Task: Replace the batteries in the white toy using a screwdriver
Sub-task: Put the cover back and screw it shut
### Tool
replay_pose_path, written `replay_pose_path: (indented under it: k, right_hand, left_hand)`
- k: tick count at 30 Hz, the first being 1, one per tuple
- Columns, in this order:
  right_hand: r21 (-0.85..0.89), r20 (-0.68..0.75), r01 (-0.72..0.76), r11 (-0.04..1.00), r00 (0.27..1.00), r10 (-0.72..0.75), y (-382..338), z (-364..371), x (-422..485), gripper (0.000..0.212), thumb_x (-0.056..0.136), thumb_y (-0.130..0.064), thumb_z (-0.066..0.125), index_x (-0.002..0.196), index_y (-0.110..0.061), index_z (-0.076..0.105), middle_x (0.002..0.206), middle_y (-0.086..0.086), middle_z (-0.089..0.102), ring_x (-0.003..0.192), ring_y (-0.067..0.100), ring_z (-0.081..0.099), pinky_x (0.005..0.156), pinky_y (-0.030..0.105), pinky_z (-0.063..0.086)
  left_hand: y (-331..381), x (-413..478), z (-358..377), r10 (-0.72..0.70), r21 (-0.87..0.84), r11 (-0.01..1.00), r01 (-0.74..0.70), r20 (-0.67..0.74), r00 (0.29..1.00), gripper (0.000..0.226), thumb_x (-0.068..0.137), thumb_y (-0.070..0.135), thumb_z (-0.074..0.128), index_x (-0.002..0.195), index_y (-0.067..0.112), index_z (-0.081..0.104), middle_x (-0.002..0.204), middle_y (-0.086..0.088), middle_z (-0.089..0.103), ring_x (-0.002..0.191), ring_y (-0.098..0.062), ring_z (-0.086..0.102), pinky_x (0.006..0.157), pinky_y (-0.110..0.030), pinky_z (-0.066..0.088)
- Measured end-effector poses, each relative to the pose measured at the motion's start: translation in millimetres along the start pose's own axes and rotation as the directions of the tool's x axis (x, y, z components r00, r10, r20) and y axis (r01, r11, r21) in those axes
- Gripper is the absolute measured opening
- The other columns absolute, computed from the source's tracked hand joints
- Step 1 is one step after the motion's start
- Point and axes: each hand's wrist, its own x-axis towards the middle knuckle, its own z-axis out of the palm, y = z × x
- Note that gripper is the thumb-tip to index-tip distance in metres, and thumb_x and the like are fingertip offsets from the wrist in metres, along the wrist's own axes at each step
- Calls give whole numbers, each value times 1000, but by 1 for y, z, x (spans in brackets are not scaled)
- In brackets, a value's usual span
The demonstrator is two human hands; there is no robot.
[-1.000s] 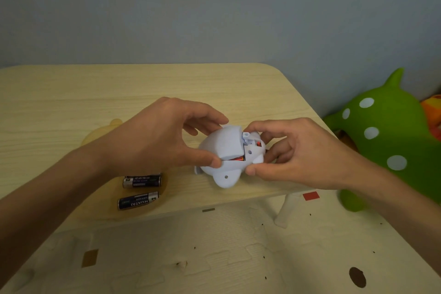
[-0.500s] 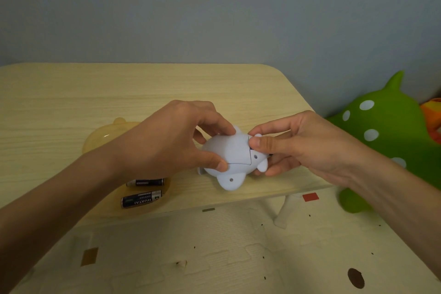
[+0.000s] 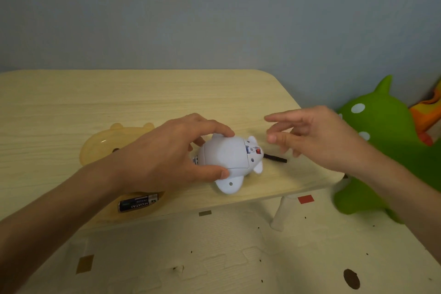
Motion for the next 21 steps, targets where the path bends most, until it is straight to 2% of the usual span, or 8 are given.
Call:
replay_pose_path:
  k: [2, 5, 7, 11, 14, 16, 19, 21]
  right_hand:
    - [-288, -22, 76, 955, 996, -86, 15, -12, 1, 43, 81, -48, 84, 123, -36, 79, 96, -20, 79, 83, 0, 71, 76, 25, 55]
    - [-404, 68, 103, 909, 994, -82, 32, -11, -3, 48, 76, -55, 85, 120, -36, 80, 104, -17, 73, 85, 1, 65, 79, 26, 51]
    - [-394, 107, 127, 910, 990, -92, 38, -2, -4, 44, 76, -54, 87, 115, -36, 83, 105, -19, 72, 88, -3, 64, 79, 21, 46]
    - [-299, 33, 140, 944, 990, -136, 42, 5, 1, 6, 83, -30, 90, 88, -30, 88, 93, -15, 77, 81, -13, 64, 74, 17, 41]
    - [-237, -99, 137, 962, 982, -164, 43, -1, 2, 7, 87, -25, 86, 85, -32, 85, 83, -15, 81, 75, -8, 72, 75, 18, 55]
    - [-117, -193, 183, 976, 960, -203, 37, -9, -3, 7, 89, -22, 85, 88, -30, 84, 80, -13, 82, 73, 2, 78, 77, 28, 64]
    - [-127, -243, 365, 922, 890, -386, 21, -17, -16, 11, 87, -15, 85, 90, -25, 85, 78, -14, 80, 70, 1, 74, 64, 9, 53]
    - [-225, -227, 455, 862, 836, -500, 10, -18, -25, 10, 86, -12, 84, 93, -18, 86, 74, -14, 78, 70, 0, 69, 65, 1, 44]
  left_hand:
    - [1, -1, 0, -27, 4, 1000, 27, 3, 1000, 65, 75, 73, 68, 134, 64, 44, 130, 27, 61, 111, 6, 60, 95, -31, 53]
    - [2, -1, 0, -46, 4, 999, 46, 0, 999, 65, 74, 74, 69, 133, 65, 43, 121, 24, 67, 107, 1, 64, 92, -32, 54]
    - [3, -1, 1, -41, -13, 999, 41, -1, 999, 65, 73, 74, 70, 132, 65, 44, 119, 26, 65, 109, 5, 63, 93, -32, 55]
    - [4, 0, 2, -23, -2, 1000, 23, -4, 1000, 66, 71, 76, 69, 131, 66, 43, 130, 27, 61, 106, 4, 64, 90, -33, 57]
    - [3, -1, 2, -24, 4, 1000, 24, -32, 999, 66, 70, 75, 70, 130, 66, 45, 131, 29, 61, 96, 3, 65, 81, -26, 56]
    - [1, -1, 1, -36, 20, 999, 38, -77, 996, 66, 69, 74, 71, 129, 65, 47, 127, 29, 63, 92, 5, 64, 75, -20, 53]
    - [-5, 0, -4, -42, 74, 996, 52, -128, 991, 70, 66, 73, 69, 132, 62, 49, 127, 27, 64, 93, 4, 62, 76, -20, 53]
    - [-7, 1, -7, -48, 96, 994, 61, -133, 990, 71, 66, 71, 71, 132, 62, 49, 125, 25, 64, 94, 4, 60, 76, -19, 51]
